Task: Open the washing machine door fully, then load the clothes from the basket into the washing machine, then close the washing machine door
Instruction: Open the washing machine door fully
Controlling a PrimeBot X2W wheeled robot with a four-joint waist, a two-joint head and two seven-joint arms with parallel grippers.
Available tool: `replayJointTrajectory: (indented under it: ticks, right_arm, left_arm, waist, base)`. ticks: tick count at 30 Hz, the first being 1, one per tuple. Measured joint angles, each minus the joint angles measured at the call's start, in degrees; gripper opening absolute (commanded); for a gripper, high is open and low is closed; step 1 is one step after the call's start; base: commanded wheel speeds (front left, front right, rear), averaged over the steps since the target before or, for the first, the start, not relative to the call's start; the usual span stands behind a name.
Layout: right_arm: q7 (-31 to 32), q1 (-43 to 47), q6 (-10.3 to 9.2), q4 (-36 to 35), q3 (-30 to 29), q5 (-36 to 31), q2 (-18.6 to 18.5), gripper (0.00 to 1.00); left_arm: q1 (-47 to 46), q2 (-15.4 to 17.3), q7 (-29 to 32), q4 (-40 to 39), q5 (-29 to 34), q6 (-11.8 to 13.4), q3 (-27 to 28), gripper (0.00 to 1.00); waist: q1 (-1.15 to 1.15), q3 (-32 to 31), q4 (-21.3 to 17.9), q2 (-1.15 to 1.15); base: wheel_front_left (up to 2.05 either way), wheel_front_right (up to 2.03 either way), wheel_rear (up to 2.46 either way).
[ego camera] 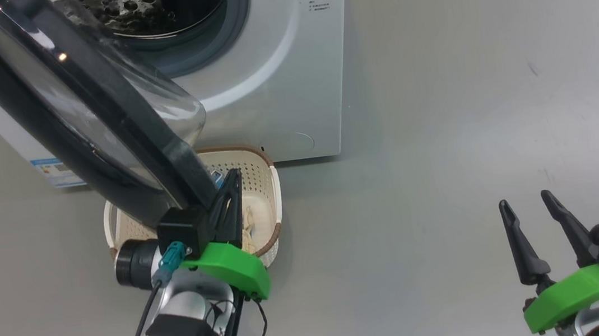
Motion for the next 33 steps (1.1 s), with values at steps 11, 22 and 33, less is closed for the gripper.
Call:
replayJointTrajectory:
  ticks: [11,22,33]
  right_arm:
    - [1.45,-0.85,0.0,0.15,0.31,-0.02,0.0,1.0]
    - [2.55,-0.76,0.0,-0.7,-0.35,-0.29,0.0,1.0]
    - [3.18,-0.71,0.0,-0.98,-0.57,-0.78,0.0,1.0]
  left_arm:
    - [4.56,1.77,-1.09,-3.92,0.27,2.53,-0.07,0.0]
    - [8.86,4.35,-0.99,-10.36,0.67,4.72,0.74,0.0]
    - [12.45,6.6,-0.47,-13.89,0.55,4.95,2.29,0.0]
  waist:
    - [0.0,0.11,2.84,0.0]
    - [0.0,-0.58,6.5,0.0]
    - [0.0,-0.81,10.27,0.0]
  base:
    - [0.0,0.0,0.0]
    - [0.0,0.0,0.0]
    - [0.0,0.0,0.0]
